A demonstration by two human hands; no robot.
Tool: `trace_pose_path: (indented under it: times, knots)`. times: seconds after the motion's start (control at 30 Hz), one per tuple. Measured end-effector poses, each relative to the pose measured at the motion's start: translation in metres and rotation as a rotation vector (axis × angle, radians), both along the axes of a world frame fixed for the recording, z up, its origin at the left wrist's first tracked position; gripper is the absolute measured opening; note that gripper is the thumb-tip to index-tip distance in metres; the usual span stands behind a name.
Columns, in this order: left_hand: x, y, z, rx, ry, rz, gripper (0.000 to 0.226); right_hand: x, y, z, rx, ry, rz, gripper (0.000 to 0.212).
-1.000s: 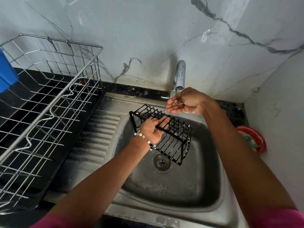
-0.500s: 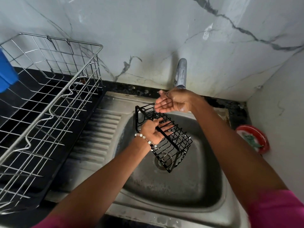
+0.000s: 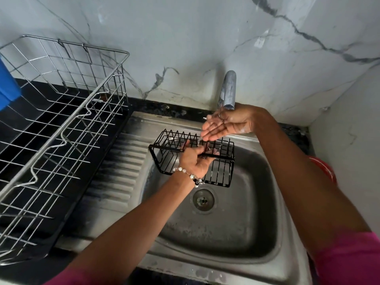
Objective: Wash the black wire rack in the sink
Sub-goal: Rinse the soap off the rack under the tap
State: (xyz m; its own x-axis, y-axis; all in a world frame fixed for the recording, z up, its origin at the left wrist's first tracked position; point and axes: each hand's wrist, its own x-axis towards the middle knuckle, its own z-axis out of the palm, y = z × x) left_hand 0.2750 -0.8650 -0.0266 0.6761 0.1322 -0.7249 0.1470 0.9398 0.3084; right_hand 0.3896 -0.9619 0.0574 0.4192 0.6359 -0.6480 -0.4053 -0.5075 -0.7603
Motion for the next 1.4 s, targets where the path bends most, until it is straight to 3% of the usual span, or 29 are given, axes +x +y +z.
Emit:
trace_pose_path:
  times: [0.17, 0.3, 0.4, 0.7, 0.8, 0.93, 1.07, 1.17, 1.3, 1.4]
  knots:
    - [0.0, -0.015, 0.0, -0.04, -0.003, 0.071, 0.064, 0.006, -0.01, -0.003, -0.107, -0.075, -0.007, 0.026]
    - [0.0, -0.019, 0.002, -0.056, -0.003, 0.104, 0.068, 0.01, -0.017, 0.002, -0.279, -0.269, -0.038, 0.017]
    - [-0.002, -0.022, 0.002, -0.067, -0.016, 0.126, 0.067, 0.01, -0.017, 0.005, -0.196, -0.227, -0.086, 0.025]
    - [-0.005, -0.019, 0.005, -0.084, -0.038, 0.153, 0.068, 0.003, -0.014, 0.001, -0.218, -0.249, -0.136, 0.021]
    - [-0.005, -0.02, 0.006, -0.088, -0.039, 0.149, 0.068, 0.003, -0.014, 0.001, -0.14, -0.207, -0.207, 0.023]
    - [-0.004, -0.02, 0.006, -0.069, -0.031, 0.138, 0.068, 0.002, -0.015, -0.002, -0.218, -0.302, -0.254, 0.019]
    - [-0.004, -0.02, 0.006, -0.061, -0.049, 0.141, 0.068, -0.001, -0.013, -0.003, -0.082, -0.205, -0.298, 0.021]
    - [-0.003, -0.02, 0.004, -0.051, -0.048, 0.126, 0.069, -0.001, -0.012, -0.005, -0.203, -0.339, -0.31, 0.016]
    - [-0.003, -0.017, 0.004, -0.039, -0.045, 0.102, 0.068, -0.002, -0.011, -0.004, -0.07, -0.203, -0.339, 0.02]
    - [-0.005, -0.015, 0.005, 0.0, -0.028, 0.031, 0.07, -0.004, -0.01, -0.005, -0.128, -0.24, -0.347, 0.019]
